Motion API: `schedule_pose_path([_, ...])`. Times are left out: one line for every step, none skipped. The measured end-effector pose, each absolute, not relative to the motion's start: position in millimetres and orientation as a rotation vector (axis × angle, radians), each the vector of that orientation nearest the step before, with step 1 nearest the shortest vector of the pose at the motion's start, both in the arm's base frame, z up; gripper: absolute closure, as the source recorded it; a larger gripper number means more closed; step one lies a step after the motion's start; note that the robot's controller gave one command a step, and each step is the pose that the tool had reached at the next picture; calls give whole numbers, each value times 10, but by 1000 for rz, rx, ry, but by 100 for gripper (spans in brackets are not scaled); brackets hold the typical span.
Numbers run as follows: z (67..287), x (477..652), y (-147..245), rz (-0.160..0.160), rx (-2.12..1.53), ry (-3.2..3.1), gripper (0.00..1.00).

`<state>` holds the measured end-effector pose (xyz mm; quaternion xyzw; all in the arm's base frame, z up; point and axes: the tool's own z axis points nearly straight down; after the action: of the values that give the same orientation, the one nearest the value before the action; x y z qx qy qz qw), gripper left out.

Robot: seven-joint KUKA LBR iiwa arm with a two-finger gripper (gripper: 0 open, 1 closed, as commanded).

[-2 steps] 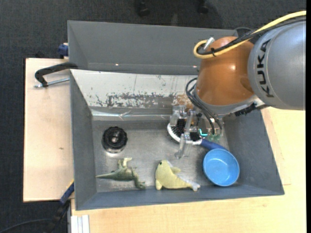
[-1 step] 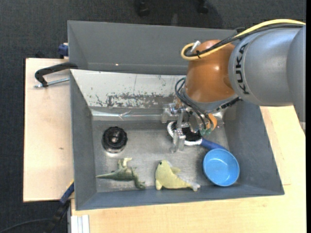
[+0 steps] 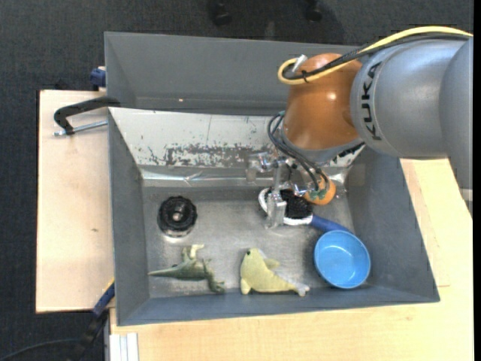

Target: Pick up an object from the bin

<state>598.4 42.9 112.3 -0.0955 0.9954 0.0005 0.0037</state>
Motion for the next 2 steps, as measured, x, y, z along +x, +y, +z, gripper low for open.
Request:
schedule_pose_path([937,5902,414,2,-330,3125,0])
schedule_pose_path([948,5909,412,2,-329,3123,0])
